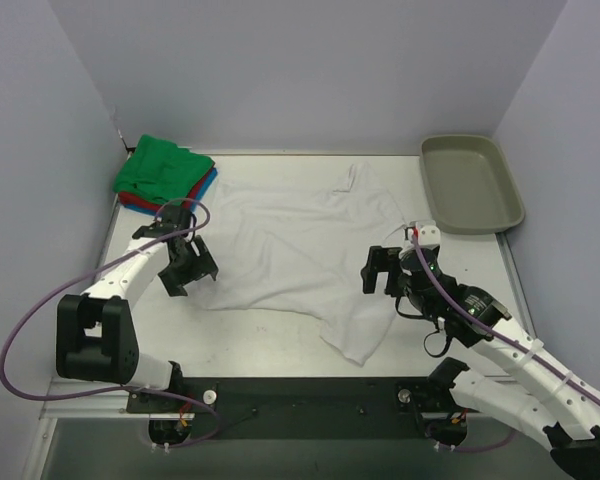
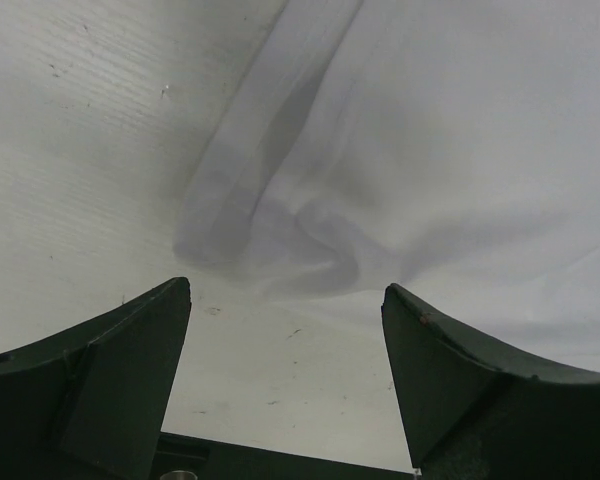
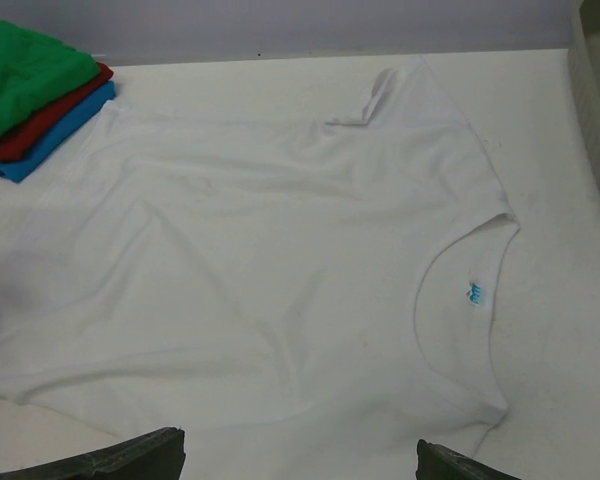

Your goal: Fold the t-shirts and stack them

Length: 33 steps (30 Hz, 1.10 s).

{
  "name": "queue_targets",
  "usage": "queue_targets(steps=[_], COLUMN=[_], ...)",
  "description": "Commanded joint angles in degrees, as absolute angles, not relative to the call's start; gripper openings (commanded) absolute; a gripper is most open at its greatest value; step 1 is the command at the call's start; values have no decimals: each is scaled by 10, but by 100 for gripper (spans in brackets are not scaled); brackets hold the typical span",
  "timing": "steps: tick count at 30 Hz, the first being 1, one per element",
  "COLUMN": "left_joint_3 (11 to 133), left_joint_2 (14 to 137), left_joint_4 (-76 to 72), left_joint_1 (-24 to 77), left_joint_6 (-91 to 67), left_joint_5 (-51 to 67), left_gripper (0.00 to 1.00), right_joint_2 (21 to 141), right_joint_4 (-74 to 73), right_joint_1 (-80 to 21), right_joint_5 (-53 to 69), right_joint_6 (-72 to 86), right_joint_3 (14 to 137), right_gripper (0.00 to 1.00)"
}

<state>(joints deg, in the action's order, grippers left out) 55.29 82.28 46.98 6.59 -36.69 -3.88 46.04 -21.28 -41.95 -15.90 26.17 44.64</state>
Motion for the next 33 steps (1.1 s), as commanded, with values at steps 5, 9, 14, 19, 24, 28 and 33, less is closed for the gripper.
queue_targets(steps=[5,9,14,19,24,28,33], left_joint_3=[521,507,479,466,463,450,429], left_joint_2=[799,800,796,813,825,826,813], left_joint_4=[432,431,417,396,382,369,358], left_joint_1=[61,49,16,4,-18,-18,-18], left_joint_6=[-392,-393,-386,-376,-381,-388,-397], left_joint_5=[-56,-65,-60,-44,-31,-18,-7], left_gripper=[86,86,86,81,72,68,63], right_joint_2=[439,438,435,425,424,420,420], right_joint_4=[-238,-246,-257,-262,-265,-265,-268], right_joint_1=[-435,-436,-439,-445,-447,-448,-448], right_joint_5=[-184,-187,-186,-191,-194,-194,-195], right_joint_6=[292,289,292,299,301,307,308], right_joint_3=[434,439,445,442,440,433,427], right_gripper=[100,100,100,99,99,99,99])
